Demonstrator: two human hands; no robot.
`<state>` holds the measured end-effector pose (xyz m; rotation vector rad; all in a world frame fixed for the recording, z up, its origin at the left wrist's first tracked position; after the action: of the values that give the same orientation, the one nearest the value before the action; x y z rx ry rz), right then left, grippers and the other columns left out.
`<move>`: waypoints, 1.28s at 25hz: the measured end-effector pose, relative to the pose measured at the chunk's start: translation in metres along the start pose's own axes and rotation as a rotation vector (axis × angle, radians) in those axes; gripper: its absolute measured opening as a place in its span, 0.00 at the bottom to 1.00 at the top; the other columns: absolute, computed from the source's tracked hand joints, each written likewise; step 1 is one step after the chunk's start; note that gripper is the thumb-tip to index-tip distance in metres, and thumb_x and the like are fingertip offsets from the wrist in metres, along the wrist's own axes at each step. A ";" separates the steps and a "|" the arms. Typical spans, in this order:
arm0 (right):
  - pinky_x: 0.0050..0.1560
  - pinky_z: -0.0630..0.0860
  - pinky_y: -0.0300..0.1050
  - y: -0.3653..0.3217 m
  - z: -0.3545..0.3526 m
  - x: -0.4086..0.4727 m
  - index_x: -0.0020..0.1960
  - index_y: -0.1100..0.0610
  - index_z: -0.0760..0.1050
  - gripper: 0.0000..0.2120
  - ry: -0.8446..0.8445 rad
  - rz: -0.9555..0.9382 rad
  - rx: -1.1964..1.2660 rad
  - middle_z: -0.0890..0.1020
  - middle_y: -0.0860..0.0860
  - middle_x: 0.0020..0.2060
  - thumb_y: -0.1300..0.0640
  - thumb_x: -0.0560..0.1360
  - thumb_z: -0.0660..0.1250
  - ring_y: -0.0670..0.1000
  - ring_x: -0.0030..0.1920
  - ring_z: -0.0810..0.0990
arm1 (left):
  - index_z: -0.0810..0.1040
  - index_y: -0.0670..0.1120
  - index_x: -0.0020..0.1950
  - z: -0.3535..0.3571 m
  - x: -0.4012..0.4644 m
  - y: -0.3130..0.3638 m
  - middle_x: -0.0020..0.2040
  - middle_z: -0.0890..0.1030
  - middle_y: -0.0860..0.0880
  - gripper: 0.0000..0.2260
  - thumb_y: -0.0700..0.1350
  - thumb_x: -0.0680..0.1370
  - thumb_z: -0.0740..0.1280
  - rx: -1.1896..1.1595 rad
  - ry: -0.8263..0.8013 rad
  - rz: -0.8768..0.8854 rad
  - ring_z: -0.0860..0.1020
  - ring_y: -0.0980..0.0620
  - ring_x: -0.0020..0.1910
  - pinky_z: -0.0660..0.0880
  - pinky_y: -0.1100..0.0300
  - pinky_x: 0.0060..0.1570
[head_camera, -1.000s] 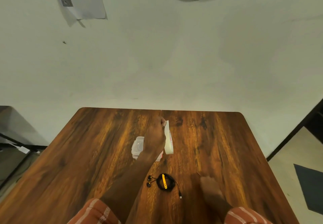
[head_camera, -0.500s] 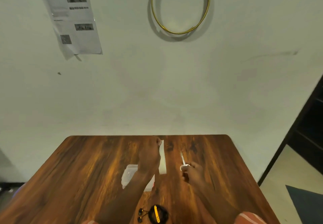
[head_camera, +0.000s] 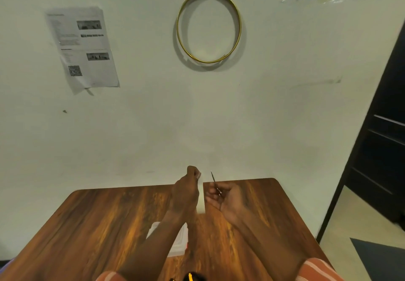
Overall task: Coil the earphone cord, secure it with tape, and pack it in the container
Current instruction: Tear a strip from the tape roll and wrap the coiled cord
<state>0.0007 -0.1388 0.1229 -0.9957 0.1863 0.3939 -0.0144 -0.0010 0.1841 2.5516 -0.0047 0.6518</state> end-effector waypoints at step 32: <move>0.39 0.78 0.39 -0.098 0.064 -0.020 0.53 0.59 0.85 0.12 -0.530 -0.352 -1.577 0.84 0.42 0.35 0.57 0.70 0.76 0.44 0.33 0.81 | 0.67 0.48 0.55 -0.039 -0.004 0.017 0.43 0.80 0.48 0.10 0.52 0.77 0.55 -0.055 -0.037 0.130 0.79 0.48 0.37 0.80 0.49 0.41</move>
<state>0.0202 -0.1370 0.2403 -2.3516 -0.9261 0.4367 -0.0374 0.0019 0.2201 2.5258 -0.2001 0.6437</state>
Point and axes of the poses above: each hand's wrist, its own x-axis towards the middle knuckle, its own z-axis out of the palm, y = z × x, the point moved 7 cm from there along x, towards the middle knuckle
